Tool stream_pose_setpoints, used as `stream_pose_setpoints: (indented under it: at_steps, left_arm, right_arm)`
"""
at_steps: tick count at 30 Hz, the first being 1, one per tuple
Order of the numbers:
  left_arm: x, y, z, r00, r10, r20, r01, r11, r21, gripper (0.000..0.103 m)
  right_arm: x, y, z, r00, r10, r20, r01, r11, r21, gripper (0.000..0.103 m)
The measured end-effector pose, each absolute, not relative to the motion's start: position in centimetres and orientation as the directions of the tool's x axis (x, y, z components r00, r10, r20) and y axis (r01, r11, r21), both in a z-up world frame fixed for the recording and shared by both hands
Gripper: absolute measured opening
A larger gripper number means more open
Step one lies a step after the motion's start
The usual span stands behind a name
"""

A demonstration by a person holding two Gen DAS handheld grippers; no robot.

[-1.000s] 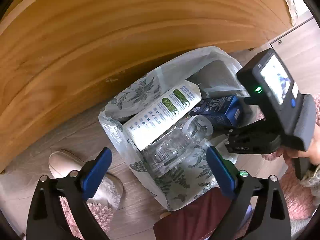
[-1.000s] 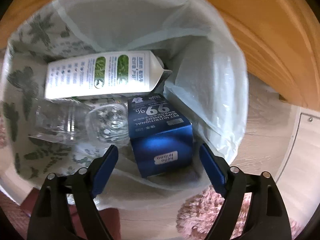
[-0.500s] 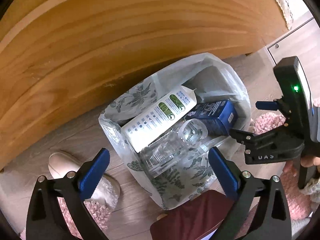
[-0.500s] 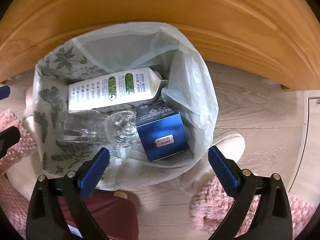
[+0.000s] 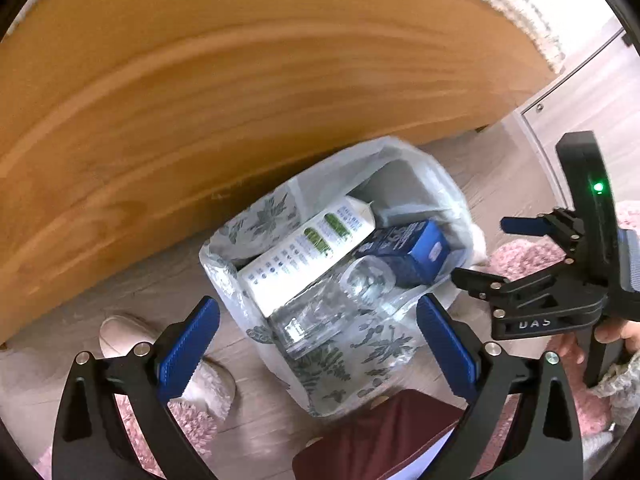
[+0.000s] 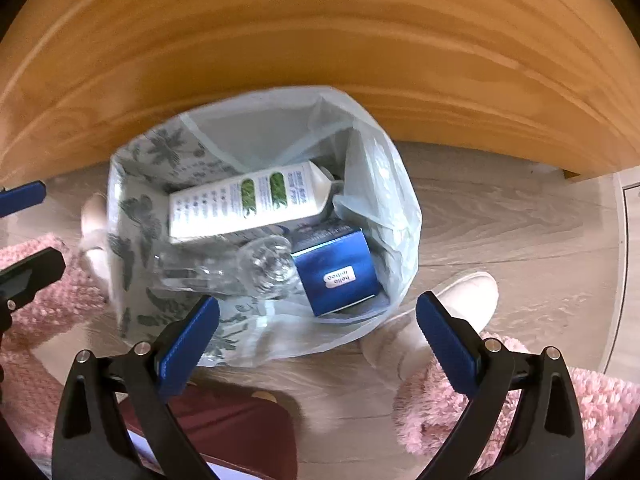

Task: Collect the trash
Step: 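Open the right gripper to release the blue box into the bin, then raise both grippers out of the bin and move toward the bed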

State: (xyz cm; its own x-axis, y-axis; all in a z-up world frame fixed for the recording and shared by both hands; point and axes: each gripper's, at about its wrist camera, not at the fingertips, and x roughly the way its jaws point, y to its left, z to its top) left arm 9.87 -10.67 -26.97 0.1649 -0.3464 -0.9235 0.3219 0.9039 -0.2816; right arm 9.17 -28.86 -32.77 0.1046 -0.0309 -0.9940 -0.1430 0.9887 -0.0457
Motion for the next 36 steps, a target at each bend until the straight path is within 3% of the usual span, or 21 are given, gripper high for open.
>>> stream_pose_setpoints:
  at_steps: [11, 24, 36]
  left_arm:
    - [7.9, -10.5, -22.2, 0.286, -0.400, -0.871, 0.334, 0.894, -0.300, 0.096]
    - [5.2, -8.6, -17.2, 0.521, -0.427, -0.739, 0.358, 0.895, -0.265, 0.096]
    - [2.6, -7.8, -13.4, 0.698, -0.416, -0.583, 0.350, 0.908, -0.229, 0.096]
  right_arm:
    - [8.0, -29.7, -28.4, 0.228, 0.056, -0.972, -0.120, 0.992, 0.029, 0.095]
    - [6.1, -30.8, -23.9, 0.415, 0.095, -0.905, -0.118, 0.992, 0.050, 0.095]
    - [3.2, -32.0, -18.7, 0.679, 0.109, -0.726, -0.107, 0.993, 0.049, 0.095]
